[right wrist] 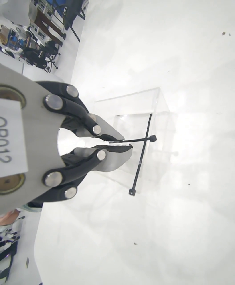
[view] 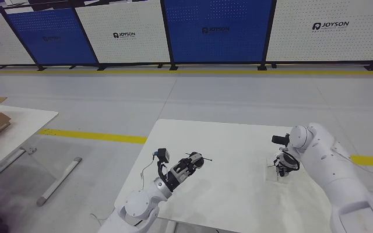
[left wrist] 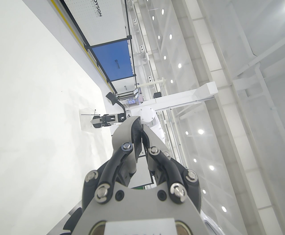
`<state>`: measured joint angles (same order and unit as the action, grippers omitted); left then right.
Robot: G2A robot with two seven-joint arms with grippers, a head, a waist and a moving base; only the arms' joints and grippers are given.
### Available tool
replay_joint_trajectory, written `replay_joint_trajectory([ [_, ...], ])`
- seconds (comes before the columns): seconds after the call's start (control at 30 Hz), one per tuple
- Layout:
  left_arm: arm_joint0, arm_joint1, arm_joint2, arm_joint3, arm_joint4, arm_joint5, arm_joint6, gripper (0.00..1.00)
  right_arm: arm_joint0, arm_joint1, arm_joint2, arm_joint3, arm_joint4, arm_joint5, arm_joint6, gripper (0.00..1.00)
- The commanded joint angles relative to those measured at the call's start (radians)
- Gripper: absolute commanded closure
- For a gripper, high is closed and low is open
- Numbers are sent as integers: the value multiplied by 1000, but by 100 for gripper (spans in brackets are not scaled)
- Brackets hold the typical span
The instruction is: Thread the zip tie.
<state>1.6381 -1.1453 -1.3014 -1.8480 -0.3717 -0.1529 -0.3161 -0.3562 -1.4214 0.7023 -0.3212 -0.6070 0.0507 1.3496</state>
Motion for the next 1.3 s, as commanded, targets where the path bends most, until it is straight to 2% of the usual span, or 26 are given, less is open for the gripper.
replay_joint_trajectory([
  [0.0, 0, 0, 0, 0, 0, 0, 0, 100, -1, 0, 2, -1, 0, 0, 0, 88],
  [0.23, 0, 0, 0, 0, 0, 0, 0, 100, 4, 3, 9, 1, -3, 7, -3, 84],
  [0.53, 0, 0, 0, 0, 0, 0, 0, 100, 9, 1, 13, -6, -11, 25, -4, 85],
  [0.83, 0, 0, 0, 0, 0, 0, 0, 100, 4, -16, -1, 4, -36, 69, -7, 85],
  [1.27, 0, 0, 0, 0, 0, 0, 0, 100, 19, -38, -7, 49, -47, 69, -20, 82],
])
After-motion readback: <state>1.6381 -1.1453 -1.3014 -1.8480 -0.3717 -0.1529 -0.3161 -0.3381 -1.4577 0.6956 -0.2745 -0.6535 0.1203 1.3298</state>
